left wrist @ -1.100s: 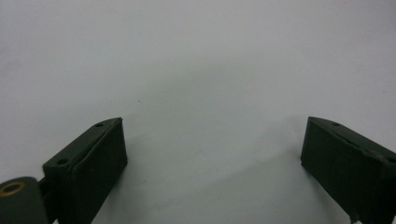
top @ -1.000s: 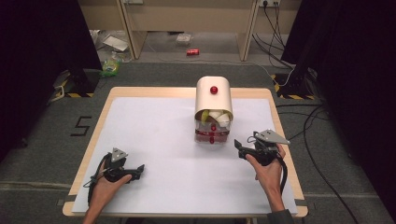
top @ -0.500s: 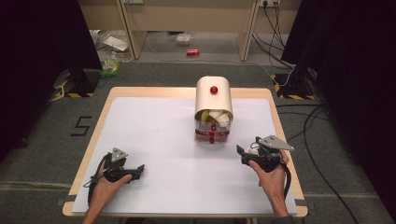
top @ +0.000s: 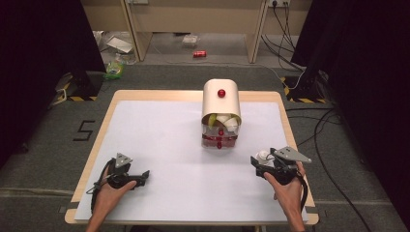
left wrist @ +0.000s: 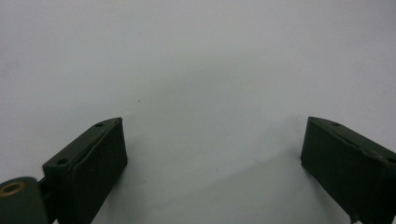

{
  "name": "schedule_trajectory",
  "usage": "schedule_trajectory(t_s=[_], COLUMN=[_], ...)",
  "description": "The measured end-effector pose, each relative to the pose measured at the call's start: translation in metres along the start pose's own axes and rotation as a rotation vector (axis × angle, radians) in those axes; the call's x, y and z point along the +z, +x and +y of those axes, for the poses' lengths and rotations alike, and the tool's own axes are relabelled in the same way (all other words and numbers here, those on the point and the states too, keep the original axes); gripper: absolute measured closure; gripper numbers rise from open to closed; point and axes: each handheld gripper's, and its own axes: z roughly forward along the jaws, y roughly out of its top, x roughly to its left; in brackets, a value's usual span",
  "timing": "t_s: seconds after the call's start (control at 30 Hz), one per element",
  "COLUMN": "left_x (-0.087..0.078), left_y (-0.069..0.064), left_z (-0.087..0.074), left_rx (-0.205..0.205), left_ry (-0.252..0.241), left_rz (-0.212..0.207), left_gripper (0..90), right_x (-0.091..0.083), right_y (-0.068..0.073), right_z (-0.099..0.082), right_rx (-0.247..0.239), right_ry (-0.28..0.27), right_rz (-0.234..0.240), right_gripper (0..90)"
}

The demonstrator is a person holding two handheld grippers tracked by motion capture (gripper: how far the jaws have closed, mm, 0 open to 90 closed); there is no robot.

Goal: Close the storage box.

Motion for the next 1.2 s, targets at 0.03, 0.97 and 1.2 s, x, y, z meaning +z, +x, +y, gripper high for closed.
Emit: schedule_trajectory(t_s=[0.03, 0.97, 1.2], left_x=[0.000, 0.000, 0.000], left_y=[0.000, 0.000, 0.000], left_z=[0.000, 0.000, 0.000], left_rx=[0.000, 0.001, 0.001], left_ry=[0.000, -0.001, -0.001], left_rz=[0.000, 0.000, 0.000], left_gripper=[6.1, 6.1, 6.1], right_x=[-0.001, -0.021, -0.027], right_y=[0.001, 0.005, 0.004], right_z=[-0.001, -0.019, -0.026], right_rx=[0.003, -0.002, 0.003], right_ry=[0.002, 0.021, 0.029], right_rz=[0.002, 0.017, 0.017], right_gripper=[17.4, 16.6, 16.5])
